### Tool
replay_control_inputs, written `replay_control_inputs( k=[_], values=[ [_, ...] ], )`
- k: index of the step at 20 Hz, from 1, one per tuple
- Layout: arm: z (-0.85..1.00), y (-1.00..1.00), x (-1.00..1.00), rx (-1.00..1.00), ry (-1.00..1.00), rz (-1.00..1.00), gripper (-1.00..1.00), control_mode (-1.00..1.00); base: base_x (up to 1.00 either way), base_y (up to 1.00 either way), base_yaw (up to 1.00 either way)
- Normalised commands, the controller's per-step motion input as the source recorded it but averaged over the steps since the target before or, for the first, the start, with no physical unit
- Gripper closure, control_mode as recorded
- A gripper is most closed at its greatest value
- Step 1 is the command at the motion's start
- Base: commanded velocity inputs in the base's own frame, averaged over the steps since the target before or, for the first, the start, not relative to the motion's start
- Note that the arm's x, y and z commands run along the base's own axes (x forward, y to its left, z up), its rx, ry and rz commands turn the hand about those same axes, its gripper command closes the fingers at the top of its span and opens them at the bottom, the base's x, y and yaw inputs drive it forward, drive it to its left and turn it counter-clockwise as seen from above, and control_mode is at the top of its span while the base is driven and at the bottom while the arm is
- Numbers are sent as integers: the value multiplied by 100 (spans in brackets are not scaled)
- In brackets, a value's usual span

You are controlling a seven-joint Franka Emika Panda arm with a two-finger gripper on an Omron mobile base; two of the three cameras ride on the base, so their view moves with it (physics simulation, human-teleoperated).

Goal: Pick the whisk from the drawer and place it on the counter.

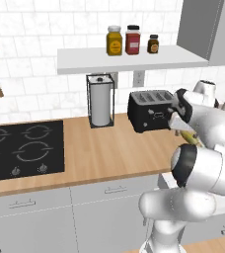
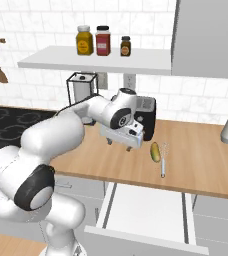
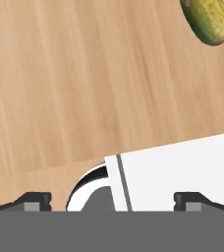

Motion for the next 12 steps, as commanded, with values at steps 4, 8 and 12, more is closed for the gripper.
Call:
replay_control_inputs(
  k=[4,8,12],
  values=[
    [81,100,-70,-13,0,-4,-100,-100,0,0,0],
    [64,100,-82,-17,0,0,-100,-100,0,0,0],
    [62,100,-87,-19,0,0,-100,-100,0,0,0]
  ],
)
